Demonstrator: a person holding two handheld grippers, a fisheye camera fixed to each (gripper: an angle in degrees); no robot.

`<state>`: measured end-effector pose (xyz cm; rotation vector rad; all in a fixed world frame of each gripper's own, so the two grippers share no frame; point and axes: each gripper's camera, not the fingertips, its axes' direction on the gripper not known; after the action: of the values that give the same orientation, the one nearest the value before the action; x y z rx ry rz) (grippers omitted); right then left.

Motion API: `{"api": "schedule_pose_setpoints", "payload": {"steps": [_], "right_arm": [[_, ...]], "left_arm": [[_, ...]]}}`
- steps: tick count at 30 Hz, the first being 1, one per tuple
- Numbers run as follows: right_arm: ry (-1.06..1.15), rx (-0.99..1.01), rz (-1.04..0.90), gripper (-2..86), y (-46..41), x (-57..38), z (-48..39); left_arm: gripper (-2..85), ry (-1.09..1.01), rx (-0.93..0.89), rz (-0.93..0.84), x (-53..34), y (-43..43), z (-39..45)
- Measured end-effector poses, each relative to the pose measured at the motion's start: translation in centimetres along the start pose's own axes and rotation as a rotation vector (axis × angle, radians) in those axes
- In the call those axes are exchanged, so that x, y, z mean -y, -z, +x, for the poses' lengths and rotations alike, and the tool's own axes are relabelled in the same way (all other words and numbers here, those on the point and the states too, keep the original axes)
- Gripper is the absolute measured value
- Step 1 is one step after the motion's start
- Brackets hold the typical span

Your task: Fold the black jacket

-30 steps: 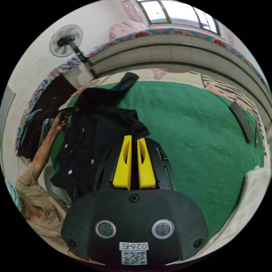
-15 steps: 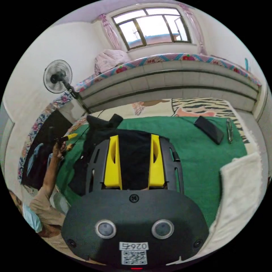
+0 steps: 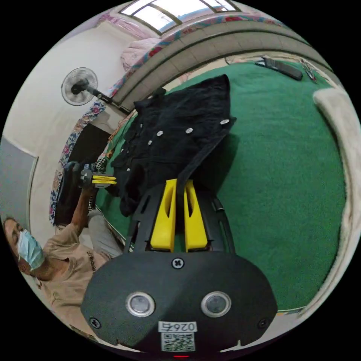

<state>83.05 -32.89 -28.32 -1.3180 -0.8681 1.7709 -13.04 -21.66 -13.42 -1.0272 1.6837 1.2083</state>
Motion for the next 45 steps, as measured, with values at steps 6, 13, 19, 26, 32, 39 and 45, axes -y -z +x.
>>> {"api": "schedule_pose_setpoints", "payload": {"steps": [6,13,19,26,32,39,45], "right_arm": [[0.355,-0.147,0.02,-0.8,4.7,-5.0,-5.4],[-0.1,-0.167,-0.064,2.5,3.5,-7.1,3.1],[-0.113,-0.026,-0.035,4.4,3.8,-8.0,3.2],[-0.086,-0.052,0.02,3.2,2.2,-4.3,1.3],[-0.014,-0.171,-0.014,1.4,0.5,1.5,-0.1],[-0.003,-0.326,-0.032,3.3,-0.5,6.8,-0.1],[-0.107,-0.2,0.03,13.9,-3.5,10.9,1.7]], "left_arm": [[0.2,-0.119,-0.107,0.054,-8.3,1.8,5.2],[-0.4,-0.043,-0.32,0.107,-11.8,1.5,4.6],[-0.2,0.264,-0.252,0.372,-15.0,4.2,-1.2],[-0.9,0.448,-0.394,0.094,-9.6,-4.0,-6.0],[-0.9,0.296,-0.245,0.026,-10.0,-1.8,-0.4],[0.2,0.338,-0.141,0.354,-13.5,9.4,-5.3],[30.5,0.727,-0.032,0.411,-7.2,4.6,-21.8]]}}
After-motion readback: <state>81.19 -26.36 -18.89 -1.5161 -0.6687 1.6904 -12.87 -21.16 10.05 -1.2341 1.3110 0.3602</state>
